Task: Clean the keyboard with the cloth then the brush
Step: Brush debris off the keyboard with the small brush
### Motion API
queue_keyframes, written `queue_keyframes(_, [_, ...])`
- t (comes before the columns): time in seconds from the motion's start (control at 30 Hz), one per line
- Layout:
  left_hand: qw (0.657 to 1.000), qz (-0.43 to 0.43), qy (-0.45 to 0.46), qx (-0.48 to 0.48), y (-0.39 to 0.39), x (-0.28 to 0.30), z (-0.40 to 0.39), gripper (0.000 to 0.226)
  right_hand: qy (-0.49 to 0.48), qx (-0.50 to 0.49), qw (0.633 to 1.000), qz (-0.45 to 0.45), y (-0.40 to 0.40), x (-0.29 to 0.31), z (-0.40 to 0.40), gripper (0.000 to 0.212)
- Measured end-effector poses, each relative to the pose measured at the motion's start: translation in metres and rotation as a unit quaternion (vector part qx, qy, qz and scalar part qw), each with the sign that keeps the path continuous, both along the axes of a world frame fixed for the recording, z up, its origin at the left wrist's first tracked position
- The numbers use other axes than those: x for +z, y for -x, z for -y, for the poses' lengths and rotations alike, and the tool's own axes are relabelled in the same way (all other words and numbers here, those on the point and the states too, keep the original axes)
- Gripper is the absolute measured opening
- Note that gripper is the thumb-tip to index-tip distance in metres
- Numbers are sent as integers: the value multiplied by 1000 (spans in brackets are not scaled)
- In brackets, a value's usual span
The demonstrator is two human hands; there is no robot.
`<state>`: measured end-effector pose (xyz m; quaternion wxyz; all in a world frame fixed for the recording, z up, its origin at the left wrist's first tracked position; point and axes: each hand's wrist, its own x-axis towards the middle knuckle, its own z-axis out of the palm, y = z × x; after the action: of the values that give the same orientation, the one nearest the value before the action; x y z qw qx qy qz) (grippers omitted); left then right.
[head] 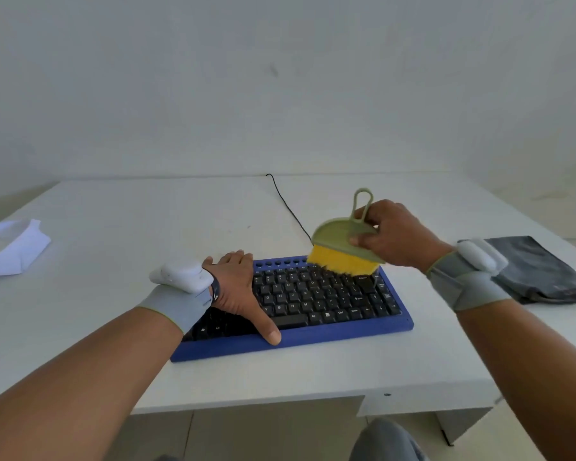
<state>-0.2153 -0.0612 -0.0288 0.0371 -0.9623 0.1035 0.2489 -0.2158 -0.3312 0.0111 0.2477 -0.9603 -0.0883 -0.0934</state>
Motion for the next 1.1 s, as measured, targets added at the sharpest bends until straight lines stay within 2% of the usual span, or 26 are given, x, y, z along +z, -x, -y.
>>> queue_keyframes(0.1, [1000,-2,-9,2,1,4,3,168,-4,-18,999,35,3,9,11,33])
queue_keyframes(0.23, [1000,2,21,5,-1,5,13,170,-142,-19,987,72,5,9,1,28])
queue_keyframes(0.33, [997,36,67,1,1,-4,31,170,-236,6,971,29,2,-5,-9,28])
queue_keyframes(0.43, [994,58,88,-14,4,-10,49,162,-191,4,981,2,-1,-23,-4,36])
queue_keyframes(0.53, [995,67,75,-19,5,-6,56,156,-109,-13,994,7,-3,-24,14,34])
queue_keyframes(0.67, [997,54,54,-15,5,5,63,129,-8,-44,998,50,-5,-3,31,32])
queue_keyframes(0.73, [998,48,45,-19,6,9,67,122,-80,-43,994,64,-4,0,23,32])
queue_keyframes(0.8, [997,46,51,-18,7,10,67,121,-210,-1,978,17,-1,-4,8,35])
queue_keyframes(0.83, [997,45,59,-16,7,9,66,125,-237,17,971,-4,-1,-10,2,37])
queue_keyframes(0.93, [996,46,77,-18,8,5,61,140,-170,22,985,-22,-1,-23,0,38])
queue_keyframes(1.03, [997,45,66,-10,10,6,61,129,-94,-12,996,6,-4,-17,16,36])
queue_keyframes(1.1, [997,43,64,-12,11,9,64,124,-85,-40,995,41,-5,-12,23,34])
